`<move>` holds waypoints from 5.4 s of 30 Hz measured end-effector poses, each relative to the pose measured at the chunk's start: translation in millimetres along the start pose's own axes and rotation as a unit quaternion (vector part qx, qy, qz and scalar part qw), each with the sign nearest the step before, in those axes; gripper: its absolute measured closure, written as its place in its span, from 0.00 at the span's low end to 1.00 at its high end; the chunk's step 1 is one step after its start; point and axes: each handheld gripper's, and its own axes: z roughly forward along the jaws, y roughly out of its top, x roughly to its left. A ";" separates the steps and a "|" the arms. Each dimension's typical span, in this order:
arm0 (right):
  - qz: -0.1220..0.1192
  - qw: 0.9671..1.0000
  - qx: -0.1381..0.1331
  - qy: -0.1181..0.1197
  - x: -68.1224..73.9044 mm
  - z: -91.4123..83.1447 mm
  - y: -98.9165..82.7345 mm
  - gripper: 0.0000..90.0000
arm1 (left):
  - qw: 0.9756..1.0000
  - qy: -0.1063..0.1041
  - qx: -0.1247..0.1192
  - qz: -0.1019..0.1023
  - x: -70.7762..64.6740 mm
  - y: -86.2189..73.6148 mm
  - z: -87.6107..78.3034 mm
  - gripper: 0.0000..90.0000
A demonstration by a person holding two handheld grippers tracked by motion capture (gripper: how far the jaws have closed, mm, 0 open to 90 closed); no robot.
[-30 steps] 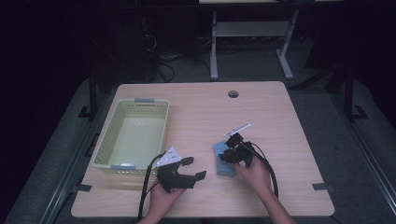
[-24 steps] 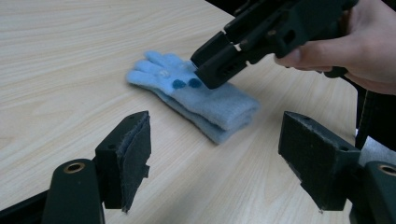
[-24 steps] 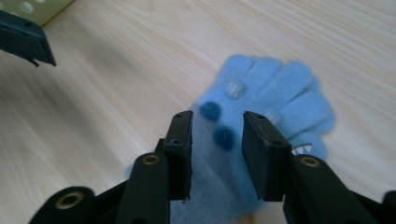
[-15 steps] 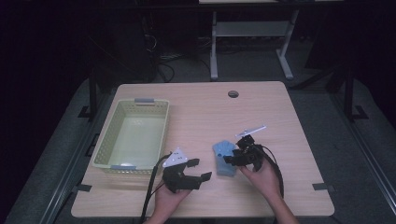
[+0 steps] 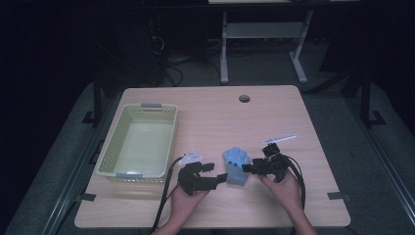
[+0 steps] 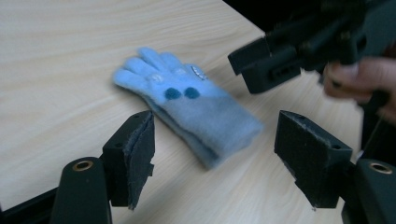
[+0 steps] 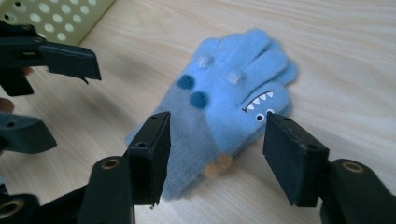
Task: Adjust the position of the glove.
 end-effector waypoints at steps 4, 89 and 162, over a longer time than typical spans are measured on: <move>0.024 0.999 -0.009 0.019 -6.6 -0.2 -6.6 0.45 | 0.999 0.005 0.022 -0.026 2.0 8.5 12.3 0.32; 0.139 0.983 -0.039 0.115 -14.3 29.3 -36.1 0.85 | 0.969 -0.108 0.055 -0.217 40.6 -10.4 58.1 0.79; 0.086 0.986 -0.071 0.126 23.1 0.7 3.3 0.87 | 0.978 -0.128 0.014 -0.162 29.5 29.7 12.2 0.79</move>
